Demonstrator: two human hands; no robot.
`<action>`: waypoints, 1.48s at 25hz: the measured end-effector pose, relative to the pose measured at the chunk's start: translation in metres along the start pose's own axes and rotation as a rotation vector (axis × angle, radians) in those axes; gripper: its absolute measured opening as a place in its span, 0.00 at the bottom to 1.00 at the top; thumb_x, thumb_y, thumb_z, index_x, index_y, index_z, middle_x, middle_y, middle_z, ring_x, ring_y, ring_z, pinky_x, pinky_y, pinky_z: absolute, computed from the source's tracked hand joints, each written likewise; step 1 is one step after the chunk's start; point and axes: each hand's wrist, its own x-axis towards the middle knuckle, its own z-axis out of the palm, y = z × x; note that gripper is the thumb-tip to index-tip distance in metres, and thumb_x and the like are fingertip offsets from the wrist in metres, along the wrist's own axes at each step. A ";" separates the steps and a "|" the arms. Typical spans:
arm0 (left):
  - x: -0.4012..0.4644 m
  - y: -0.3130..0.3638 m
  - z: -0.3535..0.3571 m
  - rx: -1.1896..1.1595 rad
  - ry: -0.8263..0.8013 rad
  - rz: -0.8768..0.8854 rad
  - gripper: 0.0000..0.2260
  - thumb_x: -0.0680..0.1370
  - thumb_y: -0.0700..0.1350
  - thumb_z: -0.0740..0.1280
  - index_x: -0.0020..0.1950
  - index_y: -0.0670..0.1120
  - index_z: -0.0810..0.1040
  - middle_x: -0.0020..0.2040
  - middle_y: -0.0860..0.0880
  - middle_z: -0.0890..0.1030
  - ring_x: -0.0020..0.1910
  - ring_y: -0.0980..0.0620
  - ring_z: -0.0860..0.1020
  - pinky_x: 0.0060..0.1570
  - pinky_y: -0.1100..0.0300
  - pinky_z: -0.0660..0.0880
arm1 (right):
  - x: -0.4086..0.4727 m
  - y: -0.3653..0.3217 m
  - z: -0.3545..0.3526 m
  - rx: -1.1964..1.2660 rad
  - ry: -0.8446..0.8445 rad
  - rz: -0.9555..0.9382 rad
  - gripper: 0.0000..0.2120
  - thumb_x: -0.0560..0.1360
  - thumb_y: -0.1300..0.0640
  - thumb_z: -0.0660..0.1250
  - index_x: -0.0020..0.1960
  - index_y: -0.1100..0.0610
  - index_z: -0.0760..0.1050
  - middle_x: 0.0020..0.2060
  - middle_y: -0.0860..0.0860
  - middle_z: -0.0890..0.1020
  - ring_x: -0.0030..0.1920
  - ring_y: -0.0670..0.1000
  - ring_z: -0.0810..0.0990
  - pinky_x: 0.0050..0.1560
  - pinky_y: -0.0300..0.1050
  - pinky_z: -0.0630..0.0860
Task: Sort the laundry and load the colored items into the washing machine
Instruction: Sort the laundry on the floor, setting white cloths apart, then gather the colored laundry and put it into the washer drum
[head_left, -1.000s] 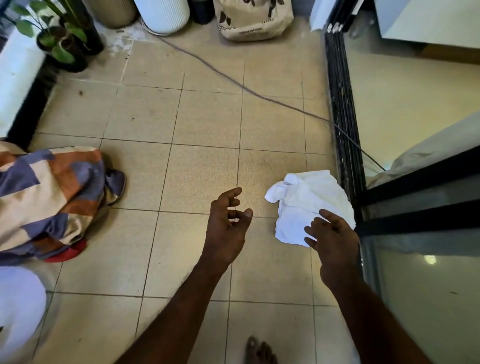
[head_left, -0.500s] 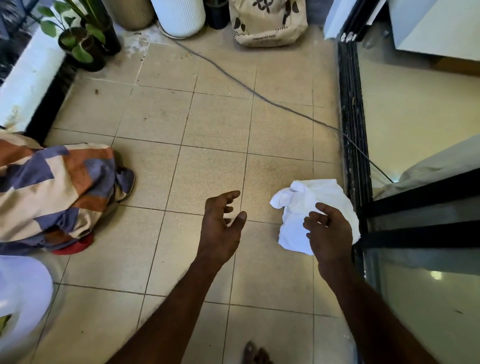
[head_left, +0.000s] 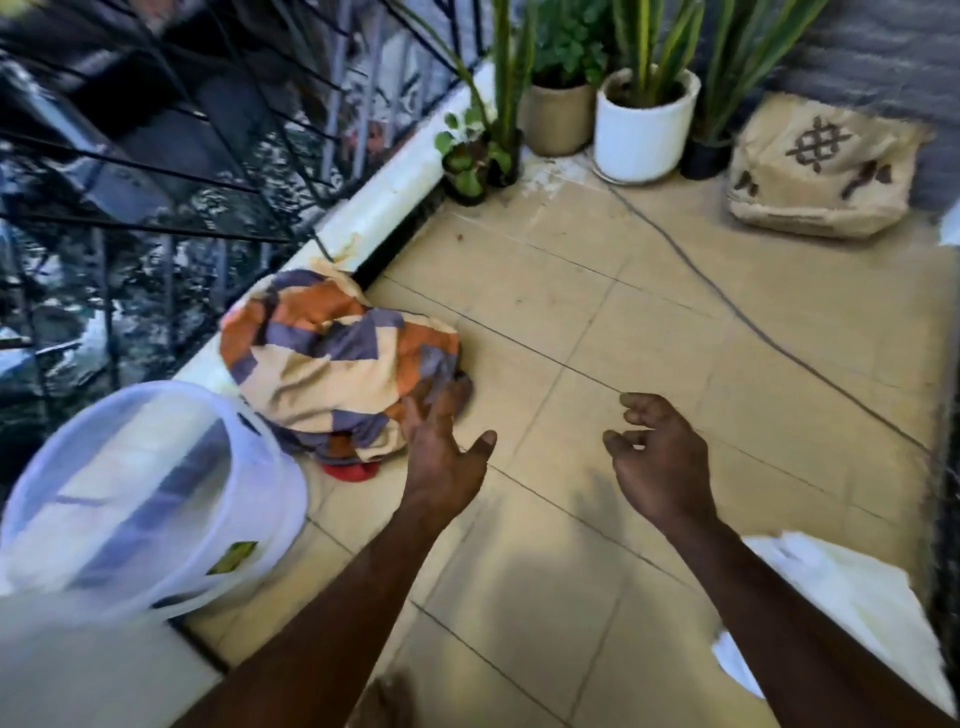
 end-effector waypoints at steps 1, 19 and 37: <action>0.013 -0.014 -0.020 0.044 0.033 -0.028 0.30 0.75 0.45 0.75 0.75 0.51 0.69 0.77 0.44 0.58 0.76 0.41 0.60 0.72 0.52 0.64 | 0.009 -0.020 0.020 -0.025 -0.044 -0.052 0.20 0.73 0.62 0.73 0.64 0.53 0.77 0.57 0.54 0.81 0.50 0.54 0.82 0.56 0.44 0.75; 0.270 -0.268 -0.152 0.400 -0.120 -0.415 0.54 0.68 0.62 0.77 0.82 0.54 0.44 0.81 0.39 0.42 0.79 0.30 0.48 0.75 0.36 0.59 | 0.144 -0.136 0.377 -0.697 -0.537 -0.468 0.54 0.65 0.37 0.78 0.81 0.44 0.50 0.77 0.60 0.56 0.74 0.65 0.64 0.69 0.59 0.71; 0.281 -0.228 -0.030 -1.075 -0.060 -0.564 0.16 0.68 0.25 0.62 0.53 0.36 0.77 0.38 0.39 0.77 0.29 0.49 0.76 0.33 0.60 0.75 | 0.235 -0.062 0.424 -0.200 -0.082 -0.432 0.17 0.71 0.59 0.72 0.59 0.56 0.81 0.48 0.61 0.86 0.50 0.67 0.83 0.51 0.53 0.77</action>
